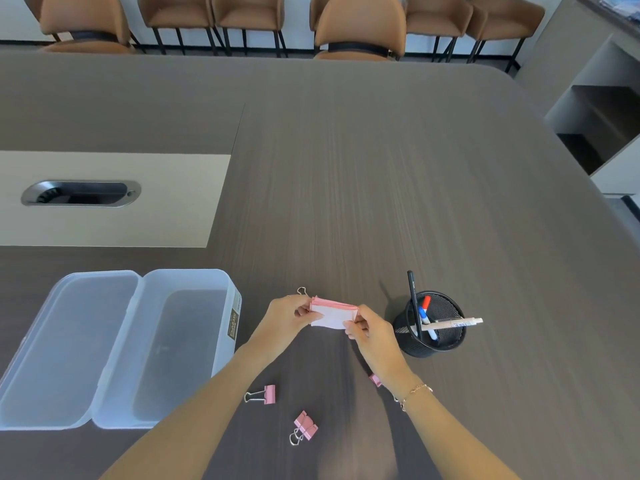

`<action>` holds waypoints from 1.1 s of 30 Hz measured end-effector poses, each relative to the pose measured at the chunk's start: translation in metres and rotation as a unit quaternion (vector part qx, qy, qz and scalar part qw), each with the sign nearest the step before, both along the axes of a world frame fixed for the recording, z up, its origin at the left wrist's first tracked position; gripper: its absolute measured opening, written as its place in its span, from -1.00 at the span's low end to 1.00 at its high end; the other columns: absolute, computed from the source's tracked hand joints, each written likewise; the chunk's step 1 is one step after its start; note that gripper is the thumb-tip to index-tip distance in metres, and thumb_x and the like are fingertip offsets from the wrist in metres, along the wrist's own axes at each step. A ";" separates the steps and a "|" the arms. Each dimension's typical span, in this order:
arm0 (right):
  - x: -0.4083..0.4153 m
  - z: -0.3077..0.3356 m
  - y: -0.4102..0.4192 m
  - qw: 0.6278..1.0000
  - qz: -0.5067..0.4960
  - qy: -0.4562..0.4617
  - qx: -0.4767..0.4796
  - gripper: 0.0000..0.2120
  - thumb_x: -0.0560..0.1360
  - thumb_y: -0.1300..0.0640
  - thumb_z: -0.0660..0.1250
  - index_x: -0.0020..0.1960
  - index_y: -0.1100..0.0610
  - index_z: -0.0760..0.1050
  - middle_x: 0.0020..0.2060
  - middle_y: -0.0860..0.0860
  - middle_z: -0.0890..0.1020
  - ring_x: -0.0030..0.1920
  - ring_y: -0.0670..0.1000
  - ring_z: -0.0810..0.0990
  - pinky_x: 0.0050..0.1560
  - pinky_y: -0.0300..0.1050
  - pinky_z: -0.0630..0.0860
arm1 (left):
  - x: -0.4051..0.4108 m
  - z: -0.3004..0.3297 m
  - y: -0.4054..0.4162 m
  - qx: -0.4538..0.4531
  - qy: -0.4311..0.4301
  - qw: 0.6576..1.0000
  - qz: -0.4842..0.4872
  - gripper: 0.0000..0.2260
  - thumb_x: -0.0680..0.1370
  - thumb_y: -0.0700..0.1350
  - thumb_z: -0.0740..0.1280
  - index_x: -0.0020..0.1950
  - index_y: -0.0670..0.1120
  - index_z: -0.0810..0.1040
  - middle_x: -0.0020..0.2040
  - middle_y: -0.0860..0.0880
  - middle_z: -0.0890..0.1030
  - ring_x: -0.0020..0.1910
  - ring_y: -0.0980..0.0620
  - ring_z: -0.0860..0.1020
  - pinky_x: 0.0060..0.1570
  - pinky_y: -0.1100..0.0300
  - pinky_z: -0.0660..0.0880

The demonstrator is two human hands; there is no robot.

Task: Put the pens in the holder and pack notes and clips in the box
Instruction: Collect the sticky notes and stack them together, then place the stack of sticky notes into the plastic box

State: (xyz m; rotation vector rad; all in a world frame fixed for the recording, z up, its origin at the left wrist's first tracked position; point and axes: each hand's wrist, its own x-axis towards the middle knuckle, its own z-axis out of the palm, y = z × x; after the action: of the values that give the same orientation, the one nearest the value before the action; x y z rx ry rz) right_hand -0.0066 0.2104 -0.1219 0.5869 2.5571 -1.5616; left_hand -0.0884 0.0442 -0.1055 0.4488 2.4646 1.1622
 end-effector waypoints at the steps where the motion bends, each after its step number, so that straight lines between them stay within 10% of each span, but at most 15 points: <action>1: 0.000 0.001 -0.002 1.000 -0.007 0.004 0.001 -0.92 0.55 0.23 0.28 -0.08 0.24 0.47 -0.16 0.15 0.64 -0.09 0.13 0.63 -0.03 -0.09 0.59 | 0.001 -0.001 0.001 0.006 0.001 1.000 0.016 -0.87 0.48 -0.13 0.41 0.00 -0.12 0.64 -0.21 0.08 0.58 -0.22 0.19 0.53 -0.19 0.43 0.43; 14: -0.015 0.047 -0.027 0.999 -0.029 0.016 -0.034 -0.94 0.52 0.25 0.28 -0.03 0.15 0.52 -0.29 0.01 0.61 -0.29 -0.08 0.55 -0.27 -0.34 0.51 | -0.007 0.035 -0.015 0.050 -0.049 0.993 0.094 -0.88 0.51 -0.08 0.34 -0.01 -0.09 0.59 -0.14 0.05 0.61 -0.16 0.16 0.56 -0.22 0.47 0.43; 20: -0.057 0.115 -0.083 0.997 -0.002 0.033 -0.074 -0.96 0.50 0.21 0.31 -0.06 0.13 0.53 -0.38 -0.04 0.60 -0.41 -0.08 0.56 -0.49 -0.38 0.51 | -0.036 0.100 -0.083 0.095 -0.038 0.981 0.167 -0.69 0.34 0.09 0.36 0.00 -0.02 0.62 -0.08 -0.06 0.67 -0.07 -0.08 0.63 -0.02 -0.01 0.59; 25: -0.078 0.128 -0.158 0.997 0.059 -0.034 -0.043 -0.92 0.47 0.25 0.25 -0.17 0.14 0.49 -0.41 0.06 0.61 -0.39 -0.01 0.56 -0.12 -0.09 0.62 | -0.039 0.109 -0.153 0.051 -0.030 0.973 0.223 -0.87 0.48 -0.09 0.40 0.02 0.01 0.58 -0.11 0.01 0.63 -0.09 -0.03 0.57 -0.09 0.06 0.56; 28: -0.082 0.119 -0.190 0.992 0.096 -0.080 -0.017 -0.82 0.45 0.33 0.17 -0.27 0.16 0.44 -0.46 0.02 0.55 -0.44 -0.06 0.50 -0.47 -0.53 0.41 | -0.035 0.087 -0.183 0.039 -0.075 0.964 0.252 -0.87 0.43 -0.05 0.42 -0.05 0.05 0.56 -0.10 -0.04 0.64 -0.07 -0.07 0.60 -0.03 -0.02 0.59; 33: -0.082 0.099 -0.208 0.982 0.142 -0.115 0.056 -0.87 0.47 0.34 0.15 -0.17 0.22 0.45 -0.06 0.23 0.67 -0.31 0.07 0.55 -0.59 -0.44 0.31 | -0.028 0.049 -0.193 0.033 -0.116 0.956 0.267 -0.89 0.50 -0.12 0.35 0.01 0.00 0.57 -0.12 0.01 0.61 -0.13 -0.06 0.56 -0.27 0.15 0.55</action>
State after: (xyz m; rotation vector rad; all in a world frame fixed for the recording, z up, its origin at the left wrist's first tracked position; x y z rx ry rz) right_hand -0.0889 0.0020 -0.0224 0.3645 2.4358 -1.1924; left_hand -0.1162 -0.1491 -0.0561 -0.3498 2.4054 1.4045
